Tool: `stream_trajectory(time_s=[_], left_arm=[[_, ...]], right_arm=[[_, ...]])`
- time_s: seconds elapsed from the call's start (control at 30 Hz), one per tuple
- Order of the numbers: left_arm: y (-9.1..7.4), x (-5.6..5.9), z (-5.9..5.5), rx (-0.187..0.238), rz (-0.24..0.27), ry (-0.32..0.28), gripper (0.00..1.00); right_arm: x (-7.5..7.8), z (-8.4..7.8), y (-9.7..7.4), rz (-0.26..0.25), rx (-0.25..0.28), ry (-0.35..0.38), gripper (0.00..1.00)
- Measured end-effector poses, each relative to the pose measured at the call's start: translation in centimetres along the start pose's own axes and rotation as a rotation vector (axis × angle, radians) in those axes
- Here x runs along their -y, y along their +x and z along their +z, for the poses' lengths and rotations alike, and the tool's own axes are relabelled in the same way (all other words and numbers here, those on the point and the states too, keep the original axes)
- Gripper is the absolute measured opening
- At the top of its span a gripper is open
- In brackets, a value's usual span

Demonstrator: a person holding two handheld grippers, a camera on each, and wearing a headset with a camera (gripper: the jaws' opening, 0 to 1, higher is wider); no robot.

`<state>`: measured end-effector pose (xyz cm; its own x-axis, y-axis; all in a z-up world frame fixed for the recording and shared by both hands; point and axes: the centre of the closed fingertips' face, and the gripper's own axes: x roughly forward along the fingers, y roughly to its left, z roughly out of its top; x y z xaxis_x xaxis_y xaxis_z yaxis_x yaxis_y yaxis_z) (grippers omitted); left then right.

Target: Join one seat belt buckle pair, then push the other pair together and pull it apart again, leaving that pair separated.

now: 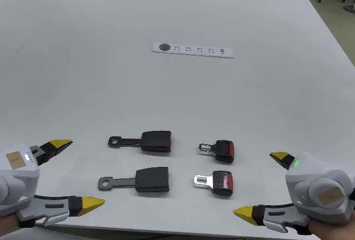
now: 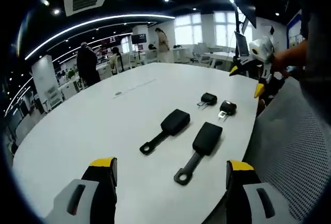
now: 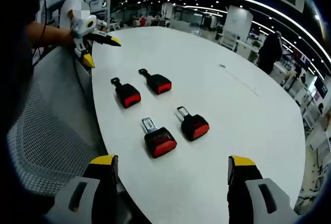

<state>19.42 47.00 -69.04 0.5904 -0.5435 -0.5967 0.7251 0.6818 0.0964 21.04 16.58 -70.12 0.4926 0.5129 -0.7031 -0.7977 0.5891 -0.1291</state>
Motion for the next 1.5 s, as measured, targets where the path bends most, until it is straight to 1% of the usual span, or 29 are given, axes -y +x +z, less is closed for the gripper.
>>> stream_trajectory(time_s=[0.3,0.6,0.73,0.8,0.83,0.87,0.97,1.07,1.1,1.17,1.27,1.33,1.4,1.5], left_arm=[[0.0,-0.1,-0.4,-0.008,-0.001,0.002,0.88],[0.0,0.0,-0.4,-0.009,-0.006,0.012,0.89],[0.1,0.0,-0.8,-0.022,-0.007,0.028,0.90],[0.1,0.0,-1.0,-0.029,-0.009,0.051,0.90],[0.1,0.1,-1.2,-0.045,-0.009,0.067,0.91],[0.1,0.3,-1.2,-0.050,-0.013,0.069,0.91],[0.0,0.2,-1.4,-0.057,-0.014,0.086,0.92],[-0.1,0.2,-1.3,-0.060,-0.011,0.081,0.93],[-0.1,0.3,-1.3,-0.060,-0.014,0.078,0.94],[0.0,0.5,-1.4,-0.065,-0.022,0.078,0.96],[0.0,0.5,-1.1,-0.053,-0.020,0.074,0.96],[-0.1,0.1,-1.3,-0.052,-0.012,0.056,0.96],[-0.2,0.4,-1.1,-0.045,-0.007,0.050,0.96],[-0.2,0.2,-1.3,-0.044,-0.006,0.043,0.96]], right_arm=[[-0.6,0.0,-0.2,0.000,0.004,0.008,0.96],[-0.8,-0.4,-0.3,-0.002,-0.026,0.000,0.93],[-0.6,-0.8,-0.2,-0.001,-0.037,0.000,0.92],[-0.5,-0.9,-0.2,-0.001,-0.041,-0.003,0.92],[-0.5,-0.9,-0.2,-0.001,-0.042,-0.005,0.92],[-0.5,-0.9,-0.2,-0.002,-0.042,-0.008,0.92],[-0.4,-0.9,-0.3,-0.004,-0.042,-0.014,0.91],[-0.1,-0.8,-0.5,-0.016,-0.036,-0.024,0.89],[0.1,-0.4,-0.7,-0.026,-0.019,-0.024,0.87],[0.1,0.0,-0.9,-0.027,-0.012,-0.015,0.88],[-0.1,0.1,-0.9,-0.025,-0.014,-0.018,0.89],[-0.1,0.2,-1.0,-0.023,-0.018,-0.023,0.89],[-0.2,0.2,-1.0,-0.022,-0.021,-0.025,0.89],[-0.4,0.0,-0.8,-0.015,-0.025,-0.029,0.89]])
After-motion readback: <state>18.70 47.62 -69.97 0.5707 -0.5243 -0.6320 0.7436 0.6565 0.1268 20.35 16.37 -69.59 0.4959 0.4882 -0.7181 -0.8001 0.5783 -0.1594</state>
